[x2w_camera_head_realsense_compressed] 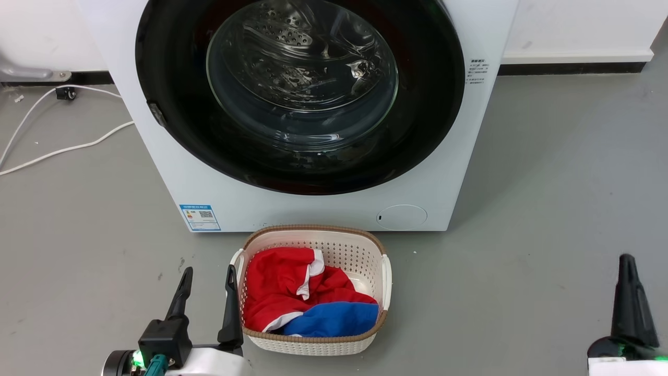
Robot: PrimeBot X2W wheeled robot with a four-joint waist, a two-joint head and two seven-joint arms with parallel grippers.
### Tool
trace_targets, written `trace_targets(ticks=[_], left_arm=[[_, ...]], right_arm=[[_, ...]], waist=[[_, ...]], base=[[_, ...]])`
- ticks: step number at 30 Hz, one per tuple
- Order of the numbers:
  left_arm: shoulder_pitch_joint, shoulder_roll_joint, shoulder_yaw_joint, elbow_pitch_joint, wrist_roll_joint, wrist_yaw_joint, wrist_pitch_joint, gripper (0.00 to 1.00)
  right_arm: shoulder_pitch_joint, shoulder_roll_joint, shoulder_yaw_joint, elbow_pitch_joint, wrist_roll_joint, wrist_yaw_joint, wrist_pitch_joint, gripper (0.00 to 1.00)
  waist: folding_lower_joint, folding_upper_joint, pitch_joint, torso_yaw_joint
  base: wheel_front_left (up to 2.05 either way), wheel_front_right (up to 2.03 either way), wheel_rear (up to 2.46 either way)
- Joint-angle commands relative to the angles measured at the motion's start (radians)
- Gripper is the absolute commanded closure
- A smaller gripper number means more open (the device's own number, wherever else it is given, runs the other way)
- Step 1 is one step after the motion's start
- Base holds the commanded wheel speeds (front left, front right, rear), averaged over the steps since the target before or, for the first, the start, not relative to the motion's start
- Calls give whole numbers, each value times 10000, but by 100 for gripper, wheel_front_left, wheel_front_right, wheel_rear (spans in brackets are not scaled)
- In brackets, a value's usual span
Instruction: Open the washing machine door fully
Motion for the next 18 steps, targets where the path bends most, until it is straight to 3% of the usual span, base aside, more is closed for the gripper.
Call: trace_targets(ticks=[1,7,13,18], left_arm=[[88,-5,6,-20,-27,30,-28,0],[105,-3,18,-26,-43,32,-28,0],[140,-3,73,-65,-18,11,-28,0],[129,-4,106,-74,1,-38,-28,0]], right_arm=[[-93,4,50,105,430,1,-21,100],[137,-10,780,560,4538,1,-21,100],[388,-2,1177,288,7149,2,-19,100],[579,-173,1257,-165,9072,1,634,100]], waist=[[0,0,-1,4],[0,0,-8,13],[0,0,3,-11],[0,0,23,-37]], base=[[0,0,0],[0,0,0],[0,0,0],[0,0,0]])
